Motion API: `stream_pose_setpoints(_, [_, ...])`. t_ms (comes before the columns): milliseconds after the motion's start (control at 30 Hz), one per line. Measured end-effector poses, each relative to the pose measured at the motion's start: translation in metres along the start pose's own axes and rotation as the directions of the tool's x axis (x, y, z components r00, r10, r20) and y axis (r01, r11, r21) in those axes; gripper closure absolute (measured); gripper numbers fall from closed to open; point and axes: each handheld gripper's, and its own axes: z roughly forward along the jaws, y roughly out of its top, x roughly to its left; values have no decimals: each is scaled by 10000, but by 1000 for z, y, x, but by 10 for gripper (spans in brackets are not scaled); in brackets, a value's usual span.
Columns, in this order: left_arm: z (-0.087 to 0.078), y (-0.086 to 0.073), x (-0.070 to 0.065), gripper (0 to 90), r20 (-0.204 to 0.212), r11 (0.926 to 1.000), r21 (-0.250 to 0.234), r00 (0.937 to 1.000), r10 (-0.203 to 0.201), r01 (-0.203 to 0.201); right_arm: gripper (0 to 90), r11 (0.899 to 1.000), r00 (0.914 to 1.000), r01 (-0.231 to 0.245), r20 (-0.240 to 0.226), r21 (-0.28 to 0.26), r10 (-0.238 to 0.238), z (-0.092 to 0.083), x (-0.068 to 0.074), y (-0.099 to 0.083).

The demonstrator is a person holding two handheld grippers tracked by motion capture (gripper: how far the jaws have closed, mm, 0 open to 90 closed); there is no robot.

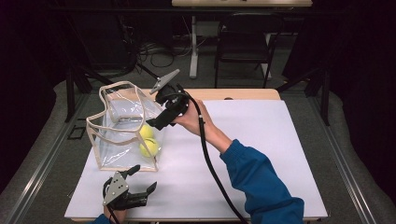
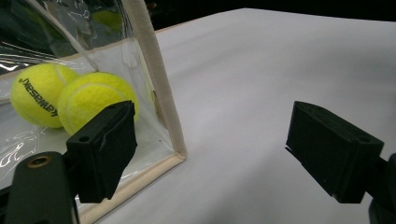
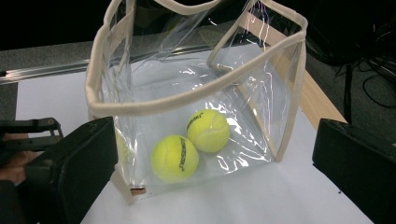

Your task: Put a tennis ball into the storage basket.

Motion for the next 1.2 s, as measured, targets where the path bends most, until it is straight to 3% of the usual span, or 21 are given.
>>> stream_pose_setpoints(333, [-1, 0, 0, 161, -2, 10000, 8, 10000, 16, -16, 0, 9998, 9998, -191, 60, -66, 191, -23, 0, -29])
stream_pose_setpoints(600, [0, 0, -1, 161, -9, 10000, 26, 10000, 30, -30, 0, 9992, 9992, -353, 188, 197, 349, -33, 2, -61])
stream_pose_setpoints(1200, [0, 0, 0, 161, -9, 10000, 61, 10000, 69, -69, 0, 9991, 9972, -431, 614, 65, 426, -55, 5, -110])
